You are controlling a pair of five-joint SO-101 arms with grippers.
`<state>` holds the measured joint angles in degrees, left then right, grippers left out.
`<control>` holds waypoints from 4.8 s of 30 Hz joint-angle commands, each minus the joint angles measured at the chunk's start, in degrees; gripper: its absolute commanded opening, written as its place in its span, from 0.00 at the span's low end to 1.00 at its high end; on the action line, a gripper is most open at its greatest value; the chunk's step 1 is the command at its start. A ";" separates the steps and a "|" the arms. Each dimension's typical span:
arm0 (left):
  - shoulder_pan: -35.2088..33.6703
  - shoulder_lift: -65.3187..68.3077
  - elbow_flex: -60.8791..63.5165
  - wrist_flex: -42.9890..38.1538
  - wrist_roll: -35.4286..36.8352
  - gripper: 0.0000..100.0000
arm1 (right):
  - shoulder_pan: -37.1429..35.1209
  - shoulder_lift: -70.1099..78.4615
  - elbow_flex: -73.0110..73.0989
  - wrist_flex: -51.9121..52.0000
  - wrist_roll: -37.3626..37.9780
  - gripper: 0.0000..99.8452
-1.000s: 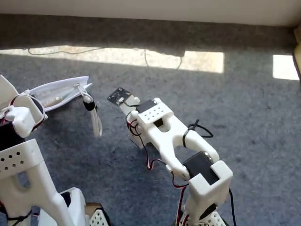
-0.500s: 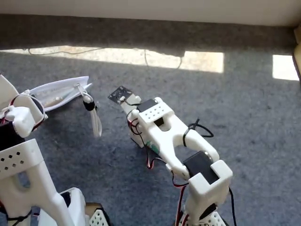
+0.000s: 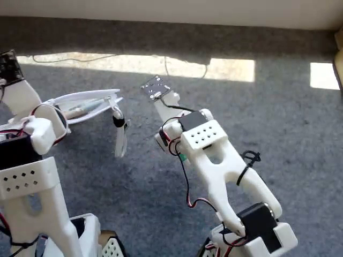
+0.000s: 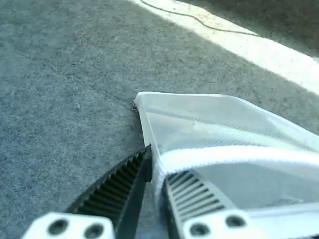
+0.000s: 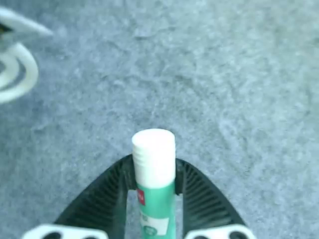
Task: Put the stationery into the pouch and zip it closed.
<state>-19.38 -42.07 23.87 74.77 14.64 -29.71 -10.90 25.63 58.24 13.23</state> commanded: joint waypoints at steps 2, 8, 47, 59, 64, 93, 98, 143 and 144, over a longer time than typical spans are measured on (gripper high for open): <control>7.08 -1.19 -2.95 -0.79 -0.26 0.01 | 4.18 -7.43 1.89 -5.76 -4.57 0.01; 11.91 -1.19 -6.37 -0.79 -0.09 0.01 | 8.92 -11.03 5.93 -14.02 -12.22 0.01; 20.18 -0.66 -4.09 1.58 -0.26 0.01 | 9.01 -56.13 9.71 -23.52 -17.67 0.01; 16.92 -0.92 -2.86 1.58 -0.26 0.01 | -12.09 -62.81 9.80 -26.15 -17.58 0.01; 16.92 -0.92 -2.86 1.58 -0.26 0.01 | -15.08 -62.81 14.20 -34.77 -17.32 0.01; 16.92 -0.92 -2.77 1.76 -0.35 0.01 | -12.53 -43.12 40.04 -80.57 -17.41 0.01; 16.84 -1.01 -2.77 1.76 -0.35 0.01 | -10.15 -41.98 41.36 -80.57 -17.58 0.01; 16.48 -0.92 -2.77 2.02 -0.44 0.01 | -10.86 -44.00 47.43 -80.04 -17.23 0.01; 15.96 -0.92 -2.77 2.02 -0.44 0.01 | -10.95 -44.00 47.43 -80.04 -17.23 0.01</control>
<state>-1.36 -41.98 21.58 76.88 14.73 -41.32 -54.59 72.75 -21.23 -3.82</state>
